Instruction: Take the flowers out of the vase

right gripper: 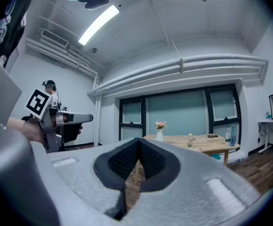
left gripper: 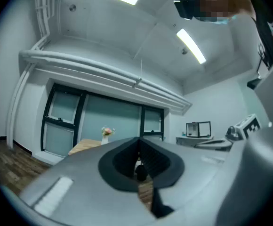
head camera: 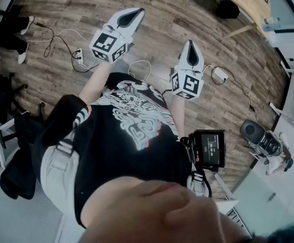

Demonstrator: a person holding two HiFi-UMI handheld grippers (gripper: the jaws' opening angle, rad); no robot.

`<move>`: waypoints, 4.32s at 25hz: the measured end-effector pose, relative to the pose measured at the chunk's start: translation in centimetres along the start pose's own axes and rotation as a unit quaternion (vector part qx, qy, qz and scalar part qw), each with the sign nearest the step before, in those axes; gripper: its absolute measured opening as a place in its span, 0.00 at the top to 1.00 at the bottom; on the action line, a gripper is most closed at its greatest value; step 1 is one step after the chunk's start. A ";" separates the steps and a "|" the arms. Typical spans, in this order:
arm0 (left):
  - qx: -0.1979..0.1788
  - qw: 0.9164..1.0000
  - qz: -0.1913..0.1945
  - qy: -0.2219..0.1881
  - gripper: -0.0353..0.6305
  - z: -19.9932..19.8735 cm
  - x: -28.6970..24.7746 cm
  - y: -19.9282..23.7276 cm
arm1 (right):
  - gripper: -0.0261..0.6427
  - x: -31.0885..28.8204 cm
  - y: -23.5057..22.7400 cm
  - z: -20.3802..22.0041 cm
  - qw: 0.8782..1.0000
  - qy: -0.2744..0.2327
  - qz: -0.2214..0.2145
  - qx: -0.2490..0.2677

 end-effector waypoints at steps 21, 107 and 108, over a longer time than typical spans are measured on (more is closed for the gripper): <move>-0.052 0.998 -0.035 0.028 0.96 1.6 -4.9 1.0 | 0.96 -3.5 -3.4 1.6 1.000 0.002 -0.009 0.010; -0.053 0.970 0.142 0.188 0.43 8.9 -86.5 52.7 | 0.49 -97.3 -33.2 15.5 0.966 0.174 -0.188 0.023; -0.058 0.970 0.145 0.187 0.43 9.1 -86.8 52.6 | 0.49 -97.7 -33.4 15.6 0.966 0.174 -0.190 0.023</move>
Point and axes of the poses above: the fingertips, and each gripper's own axes: x backward along the fingers, y to its left, z out of its underside, the point moved 7 cm from there along x, backward along the fingers, and after that the axes turned 7 degrees about x, right-handed, at the moved point
